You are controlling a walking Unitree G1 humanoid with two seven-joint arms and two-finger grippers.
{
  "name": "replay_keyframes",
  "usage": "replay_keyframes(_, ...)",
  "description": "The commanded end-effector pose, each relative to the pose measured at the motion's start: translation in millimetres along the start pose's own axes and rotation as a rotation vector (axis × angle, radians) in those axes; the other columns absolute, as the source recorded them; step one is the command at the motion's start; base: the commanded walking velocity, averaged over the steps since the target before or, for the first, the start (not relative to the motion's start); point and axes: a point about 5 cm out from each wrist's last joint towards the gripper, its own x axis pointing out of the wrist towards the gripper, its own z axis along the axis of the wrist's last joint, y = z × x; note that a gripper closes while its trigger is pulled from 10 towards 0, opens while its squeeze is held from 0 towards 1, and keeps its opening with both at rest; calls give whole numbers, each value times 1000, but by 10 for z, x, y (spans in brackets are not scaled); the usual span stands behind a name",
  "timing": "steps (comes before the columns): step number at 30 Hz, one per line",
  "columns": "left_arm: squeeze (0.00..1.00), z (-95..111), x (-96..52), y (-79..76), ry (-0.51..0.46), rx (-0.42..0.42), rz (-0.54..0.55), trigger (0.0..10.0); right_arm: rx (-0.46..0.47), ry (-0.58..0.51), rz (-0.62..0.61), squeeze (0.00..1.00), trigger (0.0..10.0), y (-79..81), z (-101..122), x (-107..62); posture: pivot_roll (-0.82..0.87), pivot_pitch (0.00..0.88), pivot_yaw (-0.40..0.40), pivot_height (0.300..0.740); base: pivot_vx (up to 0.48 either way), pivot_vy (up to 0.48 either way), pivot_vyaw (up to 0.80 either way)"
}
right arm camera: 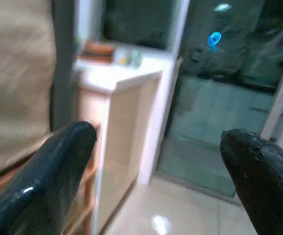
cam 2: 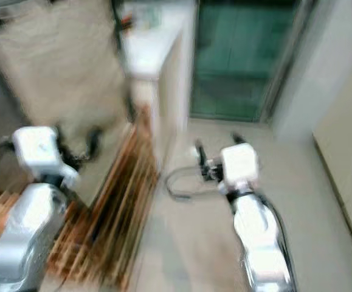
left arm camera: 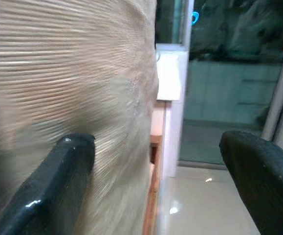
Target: Restocking fridge
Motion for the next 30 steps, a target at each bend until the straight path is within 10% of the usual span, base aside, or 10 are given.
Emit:
replay_keyframes(1,0,15,41,-87,1,-19,-19,10000,-22,68,-48,0,10000,-154,-139,-109,-157,0,53,740,0,0,0)
replay_keyframes(18,0,-212,-123,151,109,61,-6,10000,17,85,14,0,10000,-112,-132,-41,-153,0,63,740,0,0,175)
replay_keyframes(30,0,0,65,-128,14,5,-63,10000,39,114,36,0,10000,-96,-187,27,-145,0,48,740,0,0,465)
